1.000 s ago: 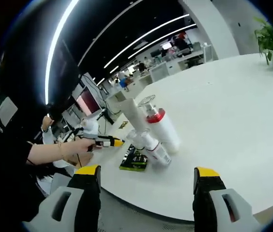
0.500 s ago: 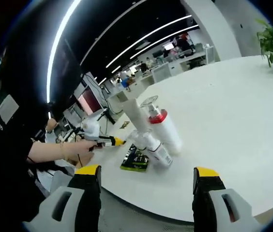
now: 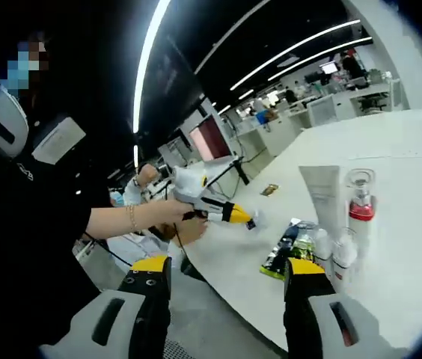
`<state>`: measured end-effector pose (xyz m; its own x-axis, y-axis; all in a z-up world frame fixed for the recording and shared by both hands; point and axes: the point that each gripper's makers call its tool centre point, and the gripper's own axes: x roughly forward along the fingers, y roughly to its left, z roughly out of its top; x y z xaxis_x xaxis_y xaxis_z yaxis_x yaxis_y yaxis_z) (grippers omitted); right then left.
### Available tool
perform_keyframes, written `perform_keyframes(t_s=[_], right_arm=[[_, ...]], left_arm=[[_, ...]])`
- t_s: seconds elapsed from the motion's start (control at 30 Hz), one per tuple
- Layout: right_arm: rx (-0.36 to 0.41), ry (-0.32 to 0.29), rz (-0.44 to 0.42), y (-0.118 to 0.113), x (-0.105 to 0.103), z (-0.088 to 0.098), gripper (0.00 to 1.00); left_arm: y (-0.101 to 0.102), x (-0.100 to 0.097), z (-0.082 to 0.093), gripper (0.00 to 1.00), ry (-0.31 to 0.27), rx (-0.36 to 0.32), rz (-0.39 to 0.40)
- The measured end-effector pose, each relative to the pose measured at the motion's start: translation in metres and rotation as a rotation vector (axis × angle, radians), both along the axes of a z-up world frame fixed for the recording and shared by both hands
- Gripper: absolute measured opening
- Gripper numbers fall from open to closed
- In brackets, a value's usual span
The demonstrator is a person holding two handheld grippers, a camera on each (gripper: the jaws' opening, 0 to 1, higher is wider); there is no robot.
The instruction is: Arrange the skincare products in the storage area until every visible bottle or jar stands upright without overlapping.
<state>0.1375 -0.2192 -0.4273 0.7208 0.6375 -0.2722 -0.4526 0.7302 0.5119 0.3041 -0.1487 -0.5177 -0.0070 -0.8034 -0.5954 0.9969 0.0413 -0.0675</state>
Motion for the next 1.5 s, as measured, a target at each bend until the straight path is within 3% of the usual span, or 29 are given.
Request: perform_keyframes(t_s=[0.07, 0.13, 0.2, 0.3, 0.37, 0.63, 0.8, 0.9, 1.03, 1.1, 1.23, 1.33, 1.47, 1.5], right_arm=[[0.0, 0.001, 0.049, 0.009, 0.007, 0.0, 0.59], [0.006, -0.01, 0.12, 0.02, 0.017, 0.004, 0.51], [0.022, -0.009, 0.134, 0.024, 0.025, 0.006, 0.48], [0.035, -0.009, 0.135, 0.028, 0.037, 0.008, 0.52], [0.049, -0.007, 0.147, 0.031, 0.039, 0.01, 0.48], [0.171, -0.022, 0.202, 0.055, 0.036, 0.031, 0.26], [0.203, -0.057, 0.222, 0.063, 0.031, 0.043, 0.07], [0.211, -0.073, 0.237, 0.064, 0.025, 0.046, 0.02], [0.198, -0.074, 0.188, 0.056, 0.024, 0.045, 0.0], [0.191, -0.068, 0.157, 0.05, 0.025, 0.044, 0.0], [0.258, -0.066, 0.117, 0.039, 0.023, 0.055, 0.0], [0.35, -0.084, 0.096, 0.031, 0.021, 0.071, 0.0], [0.416, -0.084, 0.074, 0.023, 0.021, 0.077, 0.0], [0.425, -0.082, 0.068, 0.021, 0.021, 0.076, 0.0]], left_arm=[[-0.001, -0.024, 0.027, 0.04, 0.046, -0.05, -0.063], [0.0, -0.039, 0.046, 0.04, 0.048, -0.084, -0.118], [0.0, -0.06, 0.068, 0.04, 0.068, -0.103, -0.183], [-0.002, -0.087, 0.097, 0.04, 0.082, -0.144, -0.258], [-0.004, -0.108, 0.118, 0.05, 0.086, -0.165, -0.298], [-0.003, -0.125, 0.143, 0.05, 0.094, -0.209, -0.358], [-0.006, -0.133, 0.144, 0.05, 0.1, -0.202, -0.379], [-0.009, -0.138, 0.146, 0.05, 0.108, -0.205, -0.379], [-0.014, -0.14, 0.15, 0.06, 0.131, -0.232, -0.342], [-0.02, -0.126, 0.15, 0.12, 0.103, -0.275, -0.241], [-0.02, -0.117, 0.152, 0.19, 0.209, -0.37, -0.103], [-0.017, -0.112, 0.156, 0.32, 0.361, -0.493, 0.027], [-0.014, -0.114, 0.172, 0.25, 0.597, -0.737, 0.13], [-0.014, -0.114, 0.174, 0.25, 0.619, -0.771, 0.142]])
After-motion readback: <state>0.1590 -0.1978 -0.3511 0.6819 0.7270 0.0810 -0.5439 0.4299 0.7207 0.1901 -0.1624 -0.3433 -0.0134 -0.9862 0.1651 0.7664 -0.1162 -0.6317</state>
